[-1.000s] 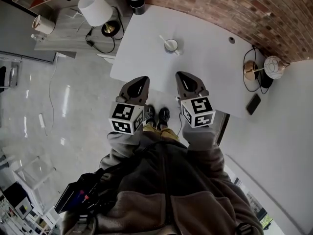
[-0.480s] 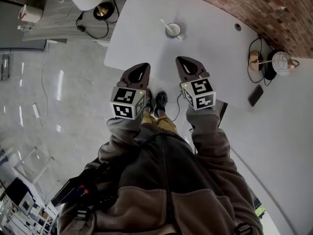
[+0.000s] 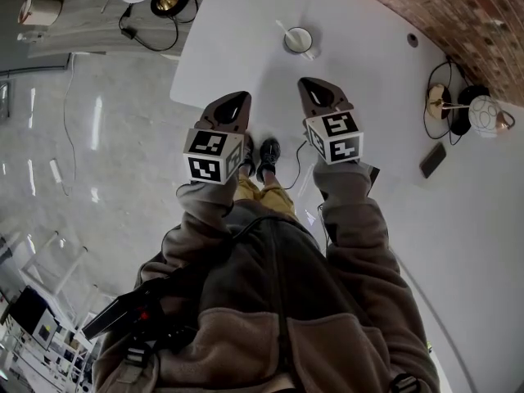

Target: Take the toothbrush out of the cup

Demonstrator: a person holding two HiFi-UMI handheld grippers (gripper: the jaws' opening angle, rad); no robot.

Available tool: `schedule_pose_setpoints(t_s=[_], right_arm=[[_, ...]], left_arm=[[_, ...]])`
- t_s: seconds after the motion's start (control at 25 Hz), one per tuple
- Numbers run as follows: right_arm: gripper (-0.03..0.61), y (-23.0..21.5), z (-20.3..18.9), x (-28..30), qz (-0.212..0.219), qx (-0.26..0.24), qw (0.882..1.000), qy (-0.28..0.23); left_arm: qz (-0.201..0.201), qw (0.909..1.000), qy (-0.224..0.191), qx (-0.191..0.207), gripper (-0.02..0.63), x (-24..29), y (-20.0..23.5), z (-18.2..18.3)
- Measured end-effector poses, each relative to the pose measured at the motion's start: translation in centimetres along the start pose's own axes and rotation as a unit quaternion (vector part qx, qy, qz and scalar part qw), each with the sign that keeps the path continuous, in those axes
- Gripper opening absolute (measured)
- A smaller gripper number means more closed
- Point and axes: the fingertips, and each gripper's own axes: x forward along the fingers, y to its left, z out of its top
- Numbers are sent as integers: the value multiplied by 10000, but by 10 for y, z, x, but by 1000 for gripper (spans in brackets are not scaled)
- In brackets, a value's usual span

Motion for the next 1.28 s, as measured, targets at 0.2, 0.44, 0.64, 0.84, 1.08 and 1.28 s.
schedule_pose_setpoints(t_s=[0.2,0.44,0.64,0.84,1.08,1.28], right_arm=[[2,-12,-11,21,36,-9,9999,168],[2,-31,-16,42,14,-39,9996,275],[2,-48,-17,63,71,-147,9992,366],[3,-64,-13,86,158,-363,9983,431],[49,-75,-9,109,334,-471,9971,493],[49,-83,-13,128,511,-955,9908,813]], left_arm=[[77,9998,133,-106,5,13,13,-8],[147,9993,263,-232,5,25,24,-15],[169,9988,356,-280,5,31,30,-21],[221,9981,456,-347,5,31,38,-30],[287,9973,532,-426,5,32,47,-38],[346,9966,579,-473,5,34,56,-43]])
